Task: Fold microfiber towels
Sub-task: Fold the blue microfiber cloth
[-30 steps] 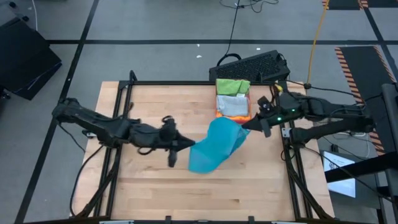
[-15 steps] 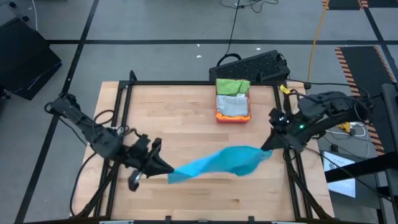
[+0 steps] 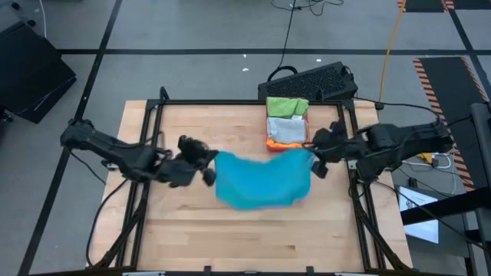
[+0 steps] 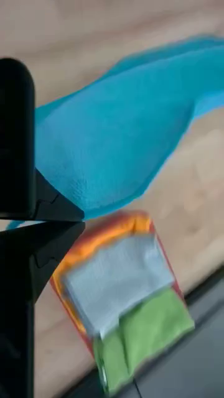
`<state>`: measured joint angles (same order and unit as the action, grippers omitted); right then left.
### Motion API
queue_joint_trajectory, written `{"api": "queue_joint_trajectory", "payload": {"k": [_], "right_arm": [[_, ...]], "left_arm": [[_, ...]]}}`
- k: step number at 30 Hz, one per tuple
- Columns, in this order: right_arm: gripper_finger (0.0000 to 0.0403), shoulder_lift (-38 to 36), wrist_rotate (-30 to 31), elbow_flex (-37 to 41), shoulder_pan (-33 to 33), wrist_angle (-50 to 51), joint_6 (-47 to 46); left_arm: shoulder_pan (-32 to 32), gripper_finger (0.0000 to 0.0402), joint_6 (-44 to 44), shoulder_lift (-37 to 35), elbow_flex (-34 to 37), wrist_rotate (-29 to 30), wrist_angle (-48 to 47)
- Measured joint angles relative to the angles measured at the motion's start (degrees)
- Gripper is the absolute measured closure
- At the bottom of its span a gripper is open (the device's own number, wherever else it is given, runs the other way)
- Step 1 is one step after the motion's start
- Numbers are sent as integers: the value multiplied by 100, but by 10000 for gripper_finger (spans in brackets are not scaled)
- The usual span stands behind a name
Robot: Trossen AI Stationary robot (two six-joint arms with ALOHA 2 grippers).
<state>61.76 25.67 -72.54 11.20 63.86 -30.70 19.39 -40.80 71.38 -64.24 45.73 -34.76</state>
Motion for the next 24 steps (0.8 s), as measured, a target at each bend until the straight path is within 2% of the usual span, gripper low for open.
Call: {"api": "queue_joint_trajectory", "payload": {"k": [3,6,9,16,19,21,24], "right_arm": [[403,0,-201,593,-270,-578,149],[403,-15,-1359,686,-333,-868,-66],[403,-58,-2494,532,-132,-879,-390],[403,-244,-4529,-333,495,-1196,-1149],[403,-325,-4837,-570,623,-1373,-1197],[403,-372,-4606,-585,591,-1316,-969],[403,-371,-3741,-463,424,-1111,-329]], "left_arm": [[-438,396,52,169,183,-707,360],[-511,399,33,201,200,-1868,899],[-240,397,124,149,189,-2901,1987],[839,399,-347,89,187,-4356,4577],[1118,399,-239,74,179,-4389,4678],[1157,398,6,-31,180,-3777,4001],[999,399,149,-108,180,-2763,2840]]}}
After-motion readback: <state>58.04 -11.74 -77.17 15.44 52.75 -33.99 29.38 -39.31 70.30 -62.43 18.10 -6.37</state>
